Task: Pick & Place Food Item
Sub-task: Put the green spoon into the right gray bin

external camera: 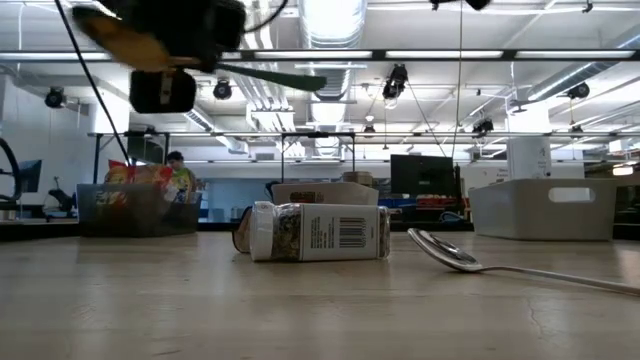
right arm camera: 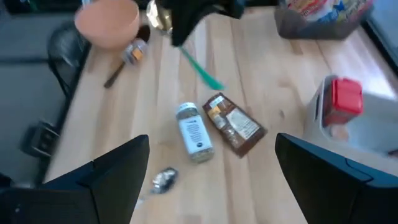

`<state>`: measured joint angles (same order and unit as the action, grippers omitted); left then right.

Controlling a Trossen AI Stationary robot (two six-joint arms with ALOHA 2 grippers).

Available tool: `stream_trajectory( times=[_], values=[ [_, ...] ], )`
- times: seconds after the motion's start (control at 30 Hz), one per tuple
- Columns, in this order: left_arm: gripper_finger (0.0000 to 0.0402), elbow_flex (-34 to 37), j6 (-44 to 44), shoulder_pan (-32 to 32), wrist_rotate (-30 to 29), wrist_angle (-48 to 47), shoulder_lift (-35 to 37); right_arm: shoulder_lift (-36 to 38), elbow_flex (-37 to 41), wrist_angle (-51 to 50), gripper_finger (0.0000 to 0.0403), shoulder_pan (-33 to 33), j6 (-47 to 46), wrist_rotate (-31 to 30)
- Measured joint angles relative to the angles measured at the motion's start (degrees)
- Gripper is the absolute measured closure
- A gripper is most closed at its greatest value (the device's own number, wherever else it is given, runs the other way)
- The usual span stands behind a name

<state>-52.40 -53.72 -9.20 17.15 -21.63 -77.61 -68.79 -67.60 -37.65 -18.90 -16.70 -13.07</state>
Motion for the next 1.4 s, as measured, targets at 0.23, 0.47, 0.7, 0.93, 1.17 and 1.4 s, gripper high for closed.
stream_trajectory(
  times=[0.23, 0.47, 0.7, 0.93, 1.17, 1.4],
  values=[
    [0.0401, 0.0, -9.47, 6.69, 9.65, 8.29, -0.64, -11.87, -14.19, -16.5, 0.0058, 0.0, 11.7, -6.46],
    [0.0401, 0.0, -12.39, 11.62, 17.44, 15.36, -2.19, -23.56, -27.0, -25.35, 0.0058, 0.0, 20.98, -10.07],
    [0.0401, 0.24, -10.18, 15.7, 25.03, 15.85, -2.9, -31.62, -36.75, -25.34, 0.0058, 0.09, 28.25, -10.89],
    [0.0401, 0.24, -11.34, 16.98, 30.17, 20.44, -2.9, -38.04, -44.67, -25.93, 0.0058, 0.63, 30.65, -8.18],
    [0.0401, 0.24, -11.46, 16.97, 30.9, 20.72, -2.9, -41.51, -48.3, -26.95, 0.0058, 1.38, 30.87, -7.22],
    [0.0401, 0.24, -11.28, 16.9, 32.43, 21.62, -2.9, -42.82, -48.06, -27.54, 0.0132, 1.45, 30.89, -3.81]
  ],
)
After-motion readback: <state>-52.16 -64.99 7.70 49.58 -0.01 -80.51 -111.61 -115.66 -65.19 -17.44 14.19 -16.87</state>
